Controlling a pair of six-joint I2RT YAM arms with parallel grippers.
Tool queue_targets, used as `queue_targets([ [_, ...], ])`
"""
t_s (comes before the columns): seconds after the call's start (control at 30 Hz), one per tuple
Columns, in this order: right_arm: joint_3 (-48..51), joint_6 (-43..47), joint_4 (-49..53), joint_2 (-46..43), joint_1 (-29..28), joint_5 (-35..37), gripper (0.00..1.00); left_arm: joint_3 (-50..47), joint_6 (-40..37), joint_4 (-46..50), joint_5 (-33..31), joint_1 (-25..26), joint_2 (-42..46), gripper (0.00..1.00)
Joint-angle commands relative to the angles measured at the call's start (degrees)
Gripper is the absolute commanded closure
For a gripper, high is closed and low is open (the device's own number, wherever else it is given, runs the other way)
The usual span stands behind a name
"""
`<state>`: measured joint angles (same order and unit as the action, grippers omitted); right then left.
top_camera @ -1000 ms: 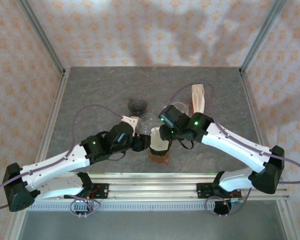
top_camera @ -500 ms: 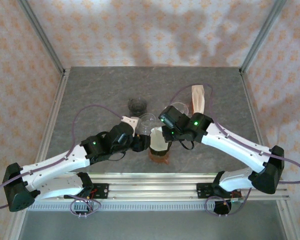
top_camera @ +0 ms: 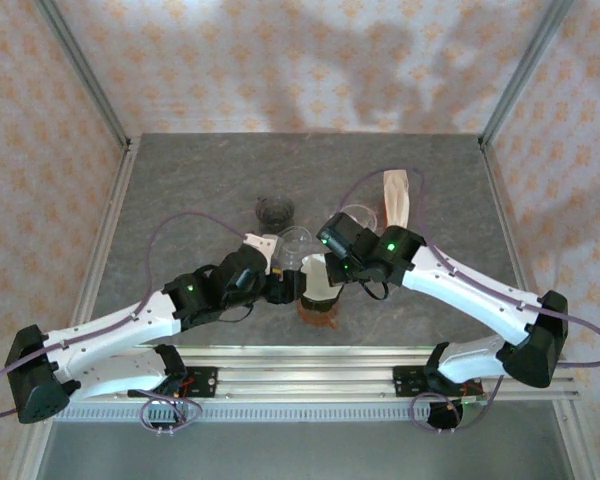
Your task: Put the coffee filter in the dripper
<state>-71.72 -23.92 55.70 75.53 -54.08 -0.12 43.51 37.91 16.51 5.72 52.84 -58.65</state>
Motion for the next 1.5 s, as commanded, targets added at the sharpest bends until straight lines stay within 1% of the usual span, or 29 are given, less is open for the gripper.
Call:
queue_targets([
  [0.0, -0.4, 0.9, 1.6, 0.6, -0.6, 2.5, 1.00, -1.0, 1.3, -2.7, 0.8, -0.8, -0.6, 0.32],
  [0.13, -0.5, 1.1, 1.8, 1.1, -1.0, 2.9, 1.00, -2.0, 2.1, -4.0, 2.3, -2.1, -0.8, 0.38],
  [0.27, -0.4, 1.3, 1.9, 1.7, -1.3, 3.0, 1.00, -2.2, 2.0, -3.6, 2.5, -2.3, -1.3, 0.41],
  [0.47, -0.8, 1.4, 1.9, 2.1, -1.6, 3.3, 1.00, -4.2, 3.1, -7.1, 2.7, -2.4, 1.3, 0.30],
  [0.53, -1.0, 1.4, 2.0, 1.9, -1.7, 3.3, 1.00, -4.4, 3.3, -7.5, 2.8, -2.7, 2.1, 0.28],
  [0.63, -1.0, 1.4, 2.0, 2.0, -1.7, 3.3, 1.00, -4.2, 3.3, -8.0, 3.5, -2.8, 2.2, 0.22],
  [0.77, -0.9, 1.4, 1.9, 2.1, -1.7, 3.2, 1.00, -4.1, 3.3, -9.3, 4.1, -2.8, 1.0, 0.21],
  [0.8, -0.8, 1.2, 1.9, 1.9, -1.8, 3.2, 1.00, -3.8, 3.3, -9.2, 4.1, -2.8, 0.5, 0.23],
  [0.87, -0.8, 1.1, 1.9, 1.9, -1.8, 3.2, 1.00, -3.0, 3.2, -7.6, 3.7, -2.8, -0.8, 0.32],
  [0.93, -0.8, 0.9, 2.1, 1.4, -1.8, 3.5, 1.00, -2.6, 3.1, -6.4, 3.3, -2.8, -1.4, 0.38],
  [0.97, -0.9, 0.7, 2.2, 1.2, -1.8, 3.5, 0.96, -2.7, 3.2, -6.0, 3.1, -2.8, -1.5, 0.40],
  [1.1, -0.9, 0.1, 2.9, 0.0, -1.8, 4.5, 0.68, -3.1, 3.4, -6.3, 2.9, -2.8, -1.2, 0.41],
  [1.17, -0.7, -0.2, 2.9, -0.6, -1.8, 4.5, 0.60, -3.0, 3.5, -6.5, 3.1, -2.8, -1.1, 0.40],
  [1.37, 1.2, -1.2, 3.0, -1.3, -1.8, 4.0, 0.51, -3.0, 3.4, -6.3, 3.1, -2.8, -1.0, 0.40],
  [1.47, 2.6, -2.2, 3.3, -2.4, -1.8, 5.1, 0.50, -3.2, 3.6, -5.8, 2.7, -2.8, -0.8, 0.40],
])
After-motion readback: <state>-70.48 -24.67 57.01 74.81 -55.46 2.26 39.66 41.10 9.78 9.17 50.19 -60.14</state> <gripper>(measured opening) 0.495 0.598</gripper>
